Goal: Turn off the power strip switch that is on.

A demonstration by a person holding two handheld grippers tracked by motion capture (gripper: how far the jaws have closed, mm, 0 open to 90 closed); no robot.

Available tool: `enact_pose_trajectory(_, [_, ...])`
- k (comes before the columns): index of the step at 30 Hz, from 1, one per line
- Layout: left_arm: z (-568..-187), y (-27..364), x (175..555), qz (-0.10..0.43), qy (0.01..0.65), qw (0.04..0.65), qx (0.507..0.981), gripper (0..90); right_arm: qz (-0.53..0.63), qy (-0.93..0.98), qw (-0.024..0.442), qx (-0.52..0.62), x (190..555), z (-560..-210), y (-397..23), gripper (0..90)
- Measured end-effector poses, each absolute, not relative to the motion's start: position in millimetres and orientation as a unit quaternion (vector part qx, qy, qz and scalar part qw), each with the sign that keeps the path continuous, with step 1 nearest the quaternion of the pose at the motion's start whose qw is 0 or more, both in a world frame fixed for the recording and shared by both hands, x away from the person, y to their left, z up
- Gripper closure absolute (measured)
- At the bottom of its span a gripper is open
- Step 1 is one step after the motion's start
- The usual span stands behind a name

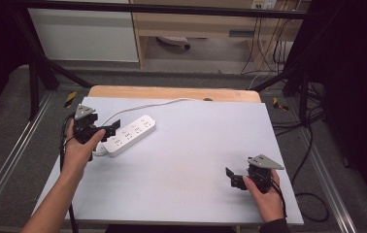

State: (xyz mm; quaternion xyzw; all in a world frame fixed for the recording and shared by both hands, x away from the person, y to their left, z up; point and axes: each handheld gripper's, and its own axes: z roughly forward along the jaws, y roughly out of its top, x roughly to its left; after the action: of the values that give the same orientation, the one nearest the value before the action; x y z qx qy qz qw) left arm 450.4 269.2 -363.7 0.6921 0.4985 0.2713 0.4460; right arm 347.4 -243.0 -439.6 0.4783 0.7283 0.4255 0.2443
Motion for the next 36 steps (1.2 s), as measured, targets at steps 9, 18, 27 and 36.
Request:
enact_pose_trajectory(9, [-370.0, 267.8, 456.1, 0.274, 0.505, 0.441, 0.690, 10.1, 0.423, 0.729, 0.241, 0.480, 348.7, -440.8, -243.7, 4.0])
enact_pose_trajectory(18, [-374.0, 263.7, 458.6, 0.278, 0.501, 0.436, 0.694, 10.3, 0.421, 0.730, 0.239, 0.482, 349.0, -441.7, -244.3, 4.0])
enact_pose_trajectory(27, [-379.3, 269.2, 462.5, 0.279, 0.510, 0.427, 0.693, 11.1, 0.422, 0.730, 0.238, 0.482, 347.8, -441.5, -243.9, 3.8])
enact_pose_trajectory(36, [-382.4, 268.5, 465.3, 0.280, 0.516, 0.418, 0.693, 10.0, 0.420, 0.730, 0.237, 0.483, 347.4, -441.8, -244.5, 3.6])
